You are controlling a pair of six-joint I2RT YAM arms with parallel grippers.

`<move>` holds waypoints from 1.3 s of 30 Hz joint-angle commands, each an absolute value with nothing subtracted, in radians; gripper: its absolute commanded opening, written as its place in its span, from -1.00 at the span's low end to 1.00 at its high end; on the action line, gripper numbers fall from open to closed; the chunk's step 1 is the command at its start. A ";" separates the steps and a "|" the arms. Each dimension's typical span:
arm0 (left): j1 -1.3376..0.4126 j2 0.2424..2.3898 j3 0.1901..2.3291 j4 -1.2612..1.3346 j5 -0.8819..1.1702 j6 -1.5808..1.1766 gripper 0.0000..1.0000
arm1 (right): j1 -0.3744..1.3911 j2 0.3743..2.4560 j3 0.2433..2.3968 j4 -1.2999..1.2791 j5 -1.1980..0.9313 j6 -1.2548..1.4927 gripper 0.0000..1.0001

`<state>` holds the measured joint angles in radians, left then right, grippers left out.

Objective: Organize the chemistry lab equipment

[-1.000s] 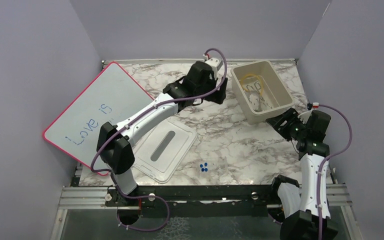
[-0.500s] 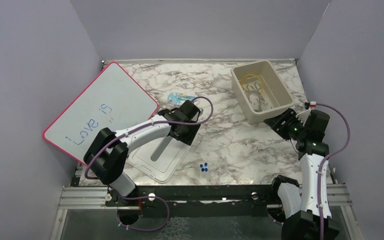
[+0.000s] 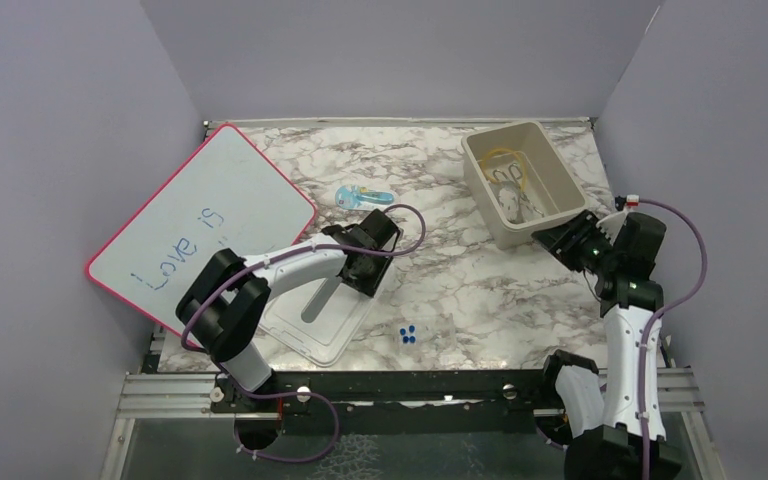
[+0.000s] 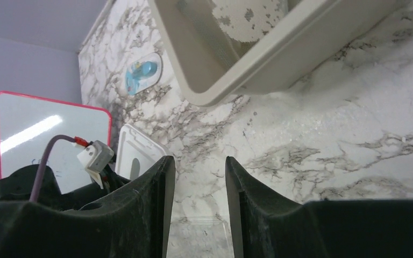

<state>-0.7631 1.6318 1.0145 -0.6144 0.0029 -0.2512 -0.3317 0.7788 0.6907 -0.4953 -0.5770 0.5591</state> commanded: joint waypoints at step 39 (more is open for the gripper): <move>-0.824 1.647 0.985 -0.585 -0.080 -0.339 -1.00 | 0.459 1.124 0.825 -0.275 -0.152 0.677 -0.05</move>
<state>-0.8185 1.6367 0.9836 -0.5735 -0.0193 -0.3374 0.4099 1.0966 0.8581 -0.3447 -0.2306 0.6537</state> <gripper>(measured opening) 0.212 0.460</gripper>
